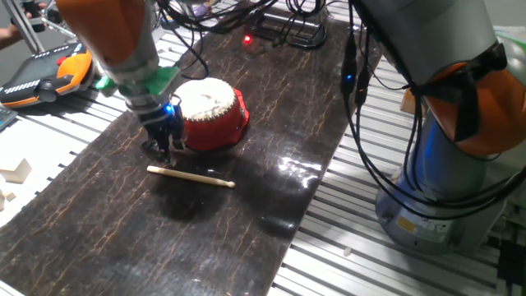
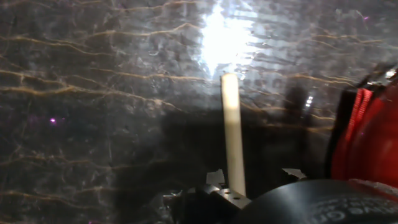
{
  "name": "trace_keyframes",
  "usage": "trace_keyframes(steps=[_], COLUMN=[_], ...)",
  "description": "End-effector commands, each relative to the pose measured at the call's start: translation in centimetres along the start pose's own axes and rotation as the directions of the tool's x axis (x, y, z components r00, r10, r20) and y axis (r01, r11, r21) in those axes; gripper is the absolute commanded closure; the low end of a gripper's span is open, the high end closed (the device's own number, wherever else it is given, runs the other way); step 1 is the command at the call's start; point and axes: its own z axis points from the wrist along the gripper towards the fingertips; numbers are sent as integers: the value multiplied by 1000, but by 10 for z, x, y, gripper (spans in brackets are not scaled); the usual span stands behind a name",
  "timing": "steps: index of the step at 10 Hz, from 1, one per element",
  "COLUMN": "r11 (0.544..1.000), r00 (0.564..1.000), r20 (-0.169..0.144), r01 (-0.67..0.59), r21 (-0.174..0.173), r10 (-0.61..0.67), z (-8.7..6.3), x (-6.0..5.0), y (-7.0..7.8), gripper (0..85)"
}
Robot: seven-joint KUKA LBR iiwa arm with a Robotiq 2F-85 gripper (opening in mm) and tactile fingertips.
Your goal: Play the drum
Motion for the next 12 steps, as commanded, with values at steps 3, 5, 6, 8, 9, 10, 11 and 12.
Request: trace_keyframes(steps=[3,5,6,8,9,10,11,12], r11=[1000,1000,1000,1000,1000,1000,1000,1000], r00=[1000,1000,1000,1000,1000,1000,1000,999], r20=[6,17,19,19,22,20,18,15], r01=[3,7,13,20,21,20,23,28], r21=[-8,-8,0,16,7,8,9,1], r10=[-2,-7,-13,-21,-21,-20,-23,-28], z=[11,18,19,22,24,22,20,18], x=[-3,-3,-3,-3,-2,-3,-4,-5], y=[3,2,2,1,1,2,1,0], gripper=[343,340,337,337,337,333,327,327])
